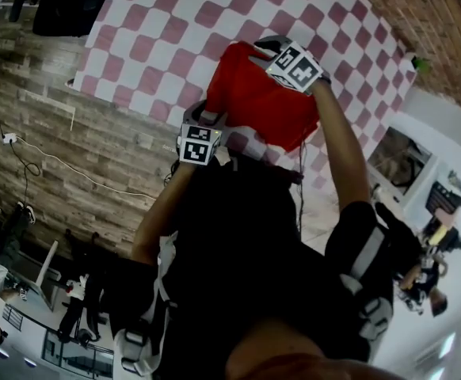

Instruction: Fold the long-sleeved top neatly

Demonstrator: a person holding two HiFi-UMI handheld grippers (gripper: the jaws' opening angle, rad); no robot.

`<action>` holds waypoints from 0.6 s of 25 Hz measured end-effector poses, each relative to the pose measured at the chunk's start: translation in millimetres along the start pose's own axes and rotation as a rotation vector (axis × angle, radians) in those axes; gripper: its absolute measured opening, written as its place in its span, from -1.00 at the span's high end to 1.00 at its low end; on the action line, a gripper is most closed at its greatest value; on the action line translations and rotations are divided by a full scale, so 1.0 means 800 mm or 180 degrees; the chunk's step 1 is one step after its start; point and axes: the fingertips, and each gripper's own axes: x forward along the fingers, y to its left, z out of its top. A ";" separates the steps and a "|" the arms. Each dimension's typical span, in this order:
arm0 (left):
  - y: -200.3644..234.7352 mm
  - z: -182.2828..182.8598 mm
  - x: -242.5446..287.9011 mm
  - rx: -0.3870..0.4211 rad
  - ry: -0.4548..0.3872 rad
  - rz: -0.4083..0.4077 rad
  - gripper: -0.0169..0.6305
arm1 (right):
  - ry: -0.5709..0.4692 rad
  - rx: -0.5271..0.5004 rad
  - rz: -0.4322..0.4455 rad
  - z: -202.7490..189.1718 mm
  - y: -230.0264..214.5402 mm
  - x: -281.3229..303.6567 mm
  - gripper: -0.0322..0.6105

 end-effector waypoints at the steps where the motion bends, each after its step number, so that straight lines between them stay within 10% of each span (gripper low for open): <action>1: 0.000 -0.006 0.005 -0.0062 0.0053 0.0000 0.20 | 0.0068 -0.0003 0.0064 -0.005 -0.005 0.010 0.49; 15: 0.011 -0.030 0.042 -0.0202 0.0348 0.0044 0.25 | 0.0770 0.0266 0.0838 -0.064 -0.022 0.096 0.57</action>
